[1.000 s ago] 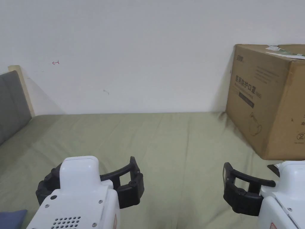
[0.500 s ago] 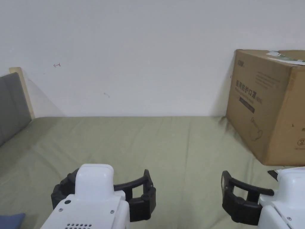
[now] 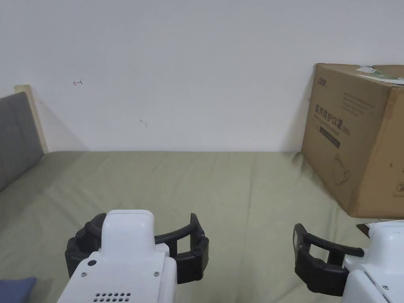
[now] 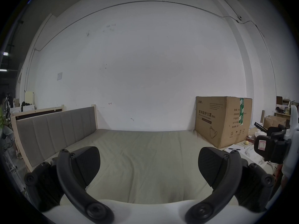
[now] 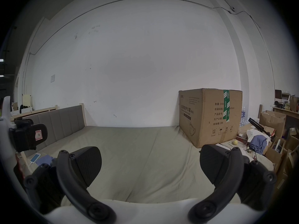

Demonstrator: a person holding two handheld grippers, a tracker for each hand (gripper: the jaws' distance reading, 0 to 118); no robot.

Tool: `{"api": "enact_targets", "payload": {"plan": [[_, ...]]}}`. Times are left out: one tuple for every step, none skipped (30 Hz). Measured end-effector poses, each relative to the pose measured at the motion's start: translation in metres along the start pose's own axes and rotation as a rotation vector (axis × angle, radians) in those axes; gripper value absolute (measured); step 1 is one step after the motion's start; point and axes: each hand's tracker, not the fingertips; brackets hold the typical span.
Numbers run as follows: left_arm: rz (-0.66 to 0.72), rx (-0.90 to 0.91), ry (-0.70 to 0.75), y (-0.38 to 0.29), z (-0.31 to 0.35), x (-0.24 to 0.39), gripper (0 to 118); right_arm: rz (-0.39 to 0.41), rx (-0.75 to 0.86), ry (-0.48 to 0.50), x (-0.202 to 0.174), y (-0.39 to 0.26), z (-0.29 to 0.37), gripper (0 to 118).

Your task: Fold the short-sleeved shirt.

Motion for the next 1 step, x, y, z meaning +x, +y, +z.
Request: {"api": "enact_targets", "payload": {"plan": [[0.002,-0.001,0.004,-0.0004,-0.0002,0.0001,117,0.004,-0.003,-0.003,-0.0007,-0.0005,-0.0003,118]]}}
